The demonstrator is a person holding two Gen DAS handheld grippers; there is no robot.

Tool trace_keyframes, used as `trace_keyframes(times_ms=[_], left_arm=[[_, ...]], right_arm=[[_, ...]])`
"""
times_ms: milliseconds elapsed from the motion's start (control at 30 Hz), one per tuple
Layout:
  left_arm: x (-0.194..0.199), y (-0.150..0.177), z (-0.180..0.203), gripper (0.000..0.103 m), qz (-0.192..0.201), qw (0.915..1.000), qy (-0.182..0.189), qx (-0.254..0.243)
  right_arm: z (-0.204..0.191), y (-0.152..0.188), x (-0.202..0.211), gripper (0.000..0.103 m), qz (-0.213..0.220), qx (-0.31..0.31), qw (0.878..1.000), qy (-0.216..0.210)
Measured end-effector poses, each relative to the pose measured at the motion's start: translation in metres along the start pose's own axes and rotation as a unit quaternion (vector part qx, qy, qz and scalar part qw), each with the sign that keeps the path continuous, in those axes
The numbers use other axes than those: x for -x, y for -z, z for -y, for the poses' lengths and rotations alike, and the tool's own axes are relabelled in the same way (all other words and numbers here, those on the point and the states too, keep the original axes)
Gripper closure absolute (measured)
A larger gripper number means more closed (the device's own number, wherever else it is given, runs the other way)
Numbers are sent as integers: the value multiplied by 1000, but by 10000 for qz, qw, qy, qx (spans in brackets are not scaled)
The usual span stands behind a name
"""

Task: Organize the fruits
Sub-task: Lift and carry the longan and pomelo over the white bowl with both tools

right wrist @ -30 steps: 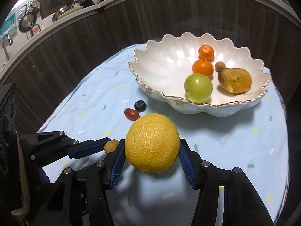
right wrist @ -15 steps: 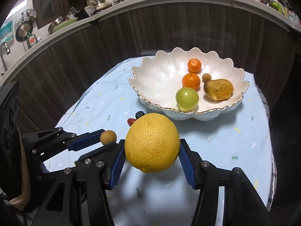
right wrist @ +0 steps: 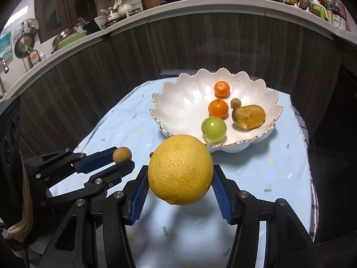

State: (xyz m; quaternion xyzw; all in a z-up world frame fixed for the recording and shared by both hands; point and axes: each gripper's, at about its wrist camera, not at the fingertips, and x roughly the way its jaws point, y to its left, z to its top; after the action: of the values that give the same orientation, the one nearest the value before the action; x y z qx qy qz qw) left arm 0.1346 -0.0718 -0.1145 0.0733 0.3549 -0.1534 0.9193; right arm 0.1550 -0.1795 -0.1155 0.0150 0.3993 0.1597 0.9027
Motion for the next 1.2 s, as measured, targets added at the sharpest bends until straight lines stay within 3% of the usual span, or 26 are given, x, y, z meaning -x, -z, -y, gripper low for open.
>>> trace_keyframes(times_ms=[433, 1200], left_arm=[[-1, -35, -14, 81, 157, 9999, -17, 28], [-53, -92, -45, 81, 185, 9997, -110, 144]], right_arm=[[7, -32, 10, 47, 226, -136, 9992, 290], [38, -76, -22, 47, 263, -599, 9950, 751]])
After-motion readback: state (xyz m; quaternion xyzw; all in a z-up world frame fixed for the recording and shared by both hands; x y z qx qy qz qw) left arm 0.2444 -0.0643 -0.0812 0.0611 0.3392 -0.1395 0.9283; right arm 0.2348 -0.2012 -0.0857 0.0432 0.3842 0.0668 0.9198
